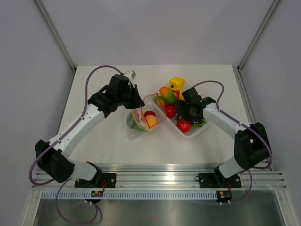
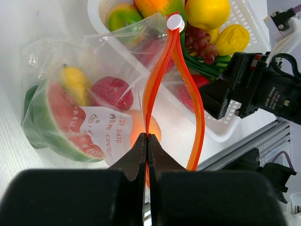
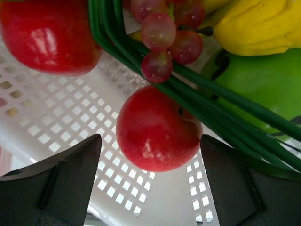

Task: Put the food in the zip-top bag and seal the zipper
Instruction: Pick up the fake fruit from the bin.

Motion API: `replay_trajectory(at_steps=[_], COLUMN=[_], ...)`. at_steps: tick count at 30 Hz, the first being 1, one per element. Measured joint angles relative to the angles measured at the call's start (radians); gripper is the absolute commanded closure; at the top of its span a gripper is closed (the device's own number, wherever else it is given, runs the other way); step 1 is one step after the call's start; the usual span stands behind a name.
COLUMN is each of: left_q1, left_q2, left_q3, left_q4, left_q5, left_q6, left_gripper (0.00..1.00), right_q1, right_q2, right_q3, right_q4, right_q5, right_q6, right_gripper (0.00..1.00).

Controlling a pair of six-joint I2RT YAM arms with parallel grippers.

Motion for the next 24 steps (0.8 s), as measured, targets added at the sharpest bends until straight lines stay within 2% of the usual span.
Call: replay_trajectory(at_steps=[5,8,9,12,13,17,24], left_q1=[0.000,0.000,0.000,0.000,0.000,0.000,0.000], left_q2=[0.000,0.000,0.000,0.000,0.000,0.000,0.000], left_q3=[-0.001,-0.002,-0.003,-0.006,-0.006,-0.007,-0.015], left_q4=[0.002,0.003,0.004,0.005,0.006,0.012,0.024], left_q5=[0.006,0.008,0.009,0.012,0.012,0.013,0.019], left_q6=[0.000,-0.001,-0.003,-0.004,-0.005,-0.006,-0.007], left_gripper=[1.00,1.00,1.00,1.00,1.00,1.00,1.00], right_q1=[0.000,0.000,0.000,0.000,0.000,0.000,0.000], right_q2=[0.055,0.069,0.069,0.069,0.069,0.052,-0.098], right_q3=[-0.001,-0.010,-0.012,-0.012,-0.012,-0.013,0.029], right_q4=[0.003,0.012,0.013,0.021,0.021,0.018,-0.041], right_q5=[0.031,0.035,0.035,0.035,0.035,0.037,0.063], right_q6=[0.021,0.030,0.032,0.035,0.037,0.040,0.035], right_gripper=[0.07,0.14,0.21,0.33,0.42,0.60,0.64])
